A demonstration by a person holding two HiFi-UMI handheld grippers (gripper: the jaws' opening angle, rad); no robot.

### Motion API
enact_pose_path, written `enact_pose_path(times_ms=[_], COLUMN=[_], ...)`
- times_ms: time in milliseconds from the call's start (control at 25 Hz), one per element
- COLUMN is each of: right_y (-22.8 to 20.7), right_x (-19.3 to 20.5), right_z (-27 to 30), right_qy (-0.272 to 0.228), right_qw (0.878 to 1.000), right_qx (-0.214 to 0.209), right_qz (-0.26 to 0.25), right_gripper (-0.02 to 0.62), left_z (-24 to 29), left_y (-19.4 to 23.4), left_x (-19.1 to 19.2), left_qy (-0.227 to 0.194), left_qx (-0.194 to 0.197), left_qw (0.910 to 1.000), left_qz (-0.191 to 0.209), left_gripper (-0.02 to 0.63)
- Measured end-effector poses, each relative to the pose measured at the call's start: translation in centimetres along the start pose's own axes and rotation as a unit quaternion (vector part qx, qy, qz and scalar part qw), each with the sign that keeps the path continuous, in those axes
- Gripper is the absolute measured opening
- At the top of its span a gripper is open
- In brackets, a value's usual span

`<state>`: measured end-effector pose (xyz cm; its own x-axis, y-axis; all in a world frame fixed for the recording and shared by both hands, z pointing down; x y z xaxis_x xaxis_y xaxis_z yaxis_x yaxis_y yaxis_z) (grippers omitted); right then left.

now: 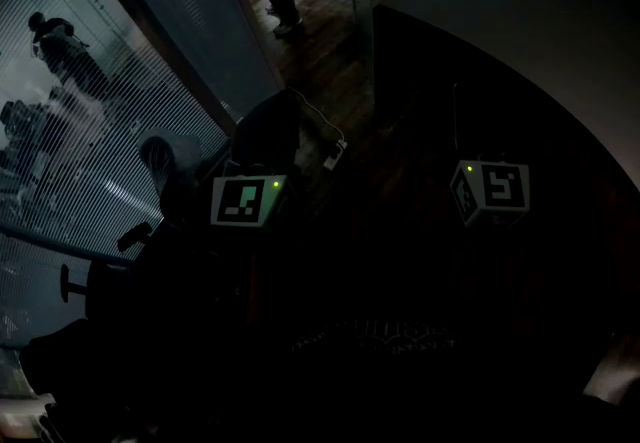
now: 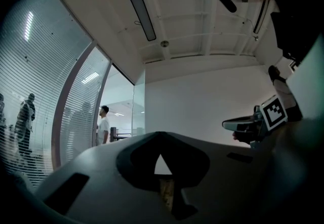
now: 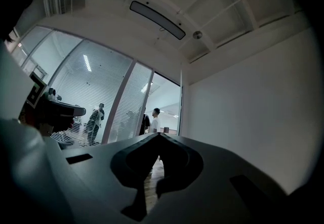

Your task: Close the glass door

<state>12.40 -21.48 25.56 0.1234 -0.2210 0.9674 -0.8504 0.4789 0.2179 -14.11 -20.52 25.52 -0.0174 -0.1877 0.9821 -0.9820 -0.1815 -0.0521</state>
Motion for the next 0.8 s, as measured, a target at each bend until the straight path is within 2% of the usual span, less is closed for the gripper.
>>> enact_pose_path(times_ms=[520, 800], right_y=[-0.03, 0.22], right_x=[0.08, -0.14], right_z=[0.13, 0.20], right_qy=[-0.011, 0.003], right_qw=[1.000, 1.000], right_qx=[-0.004, -0.010], right_qz=[0.012, -0.014], right_gripper=[0.002, 0.002], left_z=[-0.09, -0.06], left_y=[0.25, 0.18], left_x=[0.09, -0.13], left_qy=[-0.001, -0.003], left_qx=[-0.005, -0.006], left_qw=[1.0000, 1.0000], left_qz=[0.001, 0.002], left_gripper=[-0.005, -0.005])
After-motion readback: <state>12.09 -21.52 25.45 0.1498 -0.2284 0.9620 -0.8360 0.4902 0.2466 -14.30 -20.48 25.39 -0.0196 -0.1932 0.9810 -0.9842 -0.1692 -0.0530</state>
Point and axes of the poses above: the fingertips, and each gripper's own axes: z forward along the fingers, y to its left, x out of its underside, the point moved 4 cm from there along -z, backward along the fingers, and after that the axes turned 13 degrees about -x, right-handed, at the moved point
